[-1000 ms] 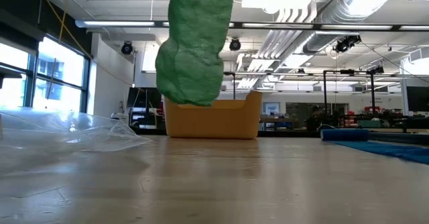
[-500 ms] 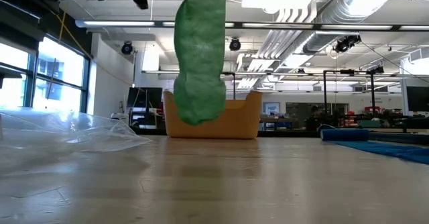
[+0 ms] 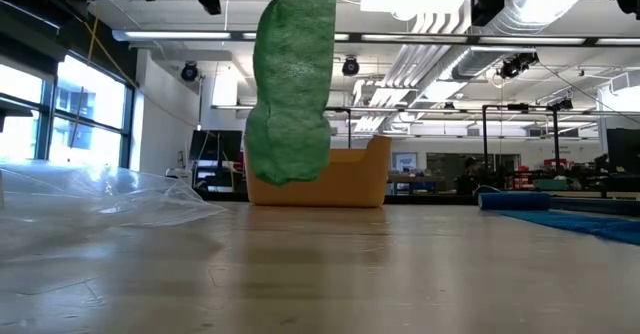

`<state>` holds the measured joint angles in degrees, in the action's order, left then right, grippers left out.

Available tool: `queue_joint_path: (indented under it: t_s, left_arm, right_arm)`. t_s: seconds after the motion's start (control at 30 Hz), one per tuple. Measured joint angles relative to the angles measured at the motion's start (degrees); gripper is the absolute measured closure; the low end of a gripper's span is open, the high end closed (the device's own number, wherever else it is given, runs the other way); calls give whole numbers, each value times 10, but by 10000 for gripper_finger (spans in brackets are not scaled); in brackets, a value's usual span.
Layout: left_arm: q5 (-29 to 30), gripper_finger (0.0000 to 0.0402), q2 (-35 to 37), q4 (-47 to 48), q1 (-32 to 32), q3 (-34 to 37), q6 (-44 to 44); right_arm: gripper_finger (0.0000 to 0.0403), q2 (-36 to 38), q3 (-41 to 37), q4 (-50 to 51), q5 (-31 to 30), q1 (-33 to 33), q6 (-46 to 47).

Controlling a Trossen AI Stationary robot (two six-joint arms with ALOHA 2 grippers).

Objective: Roll bandage
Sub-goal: Roll the green bandage

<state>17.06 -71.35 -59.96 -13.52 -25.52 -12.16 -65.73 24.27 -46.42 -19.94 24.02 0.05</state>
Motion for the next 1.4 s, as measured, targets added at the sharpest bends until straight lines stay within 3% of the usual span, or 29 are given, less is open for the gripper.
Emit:
queue_joint_path:
  t_s: [0.47,0.97,1.1,1.27,1.4]
  left_arm:
    - [0,396,0,1,4,0,1]
    - [-18,396,0,-5,4,0,15]
    - [-64,396,0,-18,10,0,12]
    - [-76,396,0,-30,12,0,12]
    - [-80,396,0,-30,10,0,17]
  right_arm:
    - [235,0,0,-2,-21,-41,55]
    - [172,3,1,4,-1,-42,70]
    - [171,1,40,78,5,-42,40]
    - [171,1,114,206,7,-42,9]
    - [171,1,145,231,50,-41,-18]
